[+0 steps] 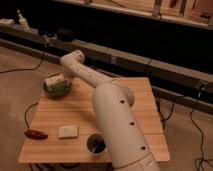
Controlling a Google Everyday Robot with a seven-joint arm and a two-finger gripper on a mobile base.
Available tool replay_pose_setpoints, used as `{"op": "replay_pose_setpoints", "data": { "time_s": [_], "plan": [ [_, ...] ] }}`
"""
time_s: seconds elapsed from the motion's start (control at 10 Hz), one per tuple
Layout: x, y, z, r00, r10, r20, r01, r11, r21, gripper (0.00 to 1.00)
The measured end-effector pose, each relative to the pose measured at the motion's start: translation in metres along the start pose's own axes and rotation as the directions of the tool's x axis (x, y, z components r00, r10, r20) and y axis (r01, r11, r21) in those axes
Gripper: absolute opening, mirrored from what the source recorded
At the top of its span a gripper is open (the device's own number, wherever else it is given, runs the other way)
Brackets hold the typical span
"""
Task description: Place the bottle in the ceramic bowl
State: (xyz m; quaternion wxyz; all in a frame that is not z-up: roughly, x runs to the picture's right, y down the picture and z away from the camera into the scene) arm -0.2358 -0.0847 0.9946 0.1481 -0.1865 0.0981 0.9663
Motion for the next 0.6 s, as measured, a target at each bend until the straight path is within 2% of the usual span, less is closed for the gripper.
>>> {"op": "replay_pose_setpoints", "data": {
  "time_s": [0.1, 0.2, 0.4, 0.6],
  "plan": [
    [-0.003, 0.002, -0.002, 1.0, 0.018, 0.011, -0.018, 1.0, -0.014, 0.78],
    [-0.007, 0.005, -0.006, 0.999, 0.042, 0.017, -0.042, 0.999, -0.031, 0.8],
    [-0.007, 0.006, -0.015, 0.997, 0.082, 0.0, -0.082, 0.996, -0.045, 0.8],
    [0.005, -0.003, -0.021, 0.993, 0.105, -0.05, -0.106, 0.994, -0.014, 0.8]
  ]
}}
